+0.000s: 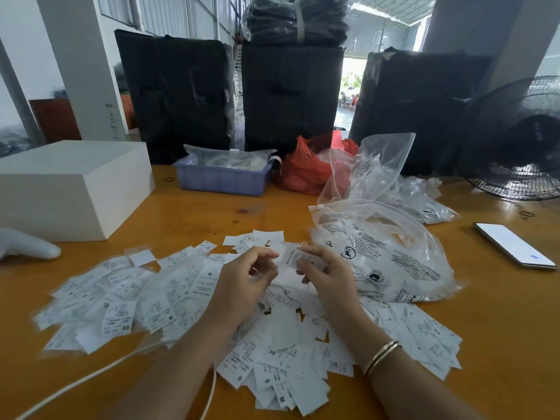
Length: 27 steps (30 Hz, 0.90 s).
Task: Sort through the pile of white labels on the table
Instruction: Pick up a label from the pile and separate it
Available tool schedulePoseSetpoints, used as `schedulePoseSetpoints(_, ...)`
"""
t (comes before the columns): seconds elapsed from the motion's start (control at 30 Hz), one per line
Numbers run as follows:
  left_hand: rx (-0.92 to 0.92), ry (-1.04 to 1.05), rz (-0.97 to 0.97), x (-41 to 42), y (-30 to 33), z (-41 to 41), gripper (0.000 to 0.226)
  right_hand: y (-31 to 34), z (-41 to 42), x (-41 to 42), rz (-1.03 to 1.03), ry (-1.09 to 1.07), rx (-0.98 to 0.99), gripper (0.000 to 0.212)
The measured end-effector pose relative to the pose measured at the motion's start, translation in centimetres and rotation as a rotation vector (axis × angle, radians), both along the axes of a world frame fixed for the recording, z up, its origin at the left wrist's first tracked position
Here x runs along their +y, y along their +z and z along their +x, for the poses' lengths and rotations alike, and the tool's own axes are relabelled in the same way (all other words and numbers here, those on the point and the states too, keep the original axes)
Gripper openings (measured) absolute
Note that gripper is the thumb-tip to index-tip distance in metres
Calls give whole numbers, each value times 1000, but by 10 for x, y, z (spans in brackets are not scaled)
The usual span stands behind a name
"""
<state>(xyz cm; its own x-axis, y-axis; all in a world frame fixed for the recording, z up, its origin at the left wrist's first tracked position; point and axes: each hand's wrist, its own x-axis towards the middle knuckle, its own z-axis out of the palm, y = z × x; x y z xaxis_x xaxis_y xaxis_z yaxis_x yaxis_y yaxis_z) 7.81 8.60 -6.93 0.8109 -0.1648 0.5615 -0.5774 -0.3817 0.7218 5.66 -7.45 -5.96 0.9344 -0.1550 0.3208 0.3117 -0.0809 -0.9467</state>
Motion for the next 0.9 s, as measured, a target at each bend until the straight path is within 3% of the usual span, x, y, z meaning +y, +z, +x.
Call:
schedulePoseSetpoints(0.2,8,-10,25,2,1,-2,43,-4,0,6,-315,-46,-9,30)
schedulePoseSetpoints(0.37,17,-31,14,4,1,-2,39,-5,1,1,-287,-72,13,27)
schedulePoseSetpoints(0.63,68,-72,57,4,3,-3,22,-6,-5,5,-557,1,-77,34)
schedulePoseSetpoints(0.73,68,-61,59,3,2,-2,21,-11,-6,10,-501,-29,-187,53)
schedulePoseSetpoints(0.83,87,-21,-50,2,3,-4,25,-8,-4,12,-285,-110,-163,46)
schedulePoseSetpoints(0.9,107,-5,-105,2,3,-4,26,-9,-2,11,-264,-145,-138,36)
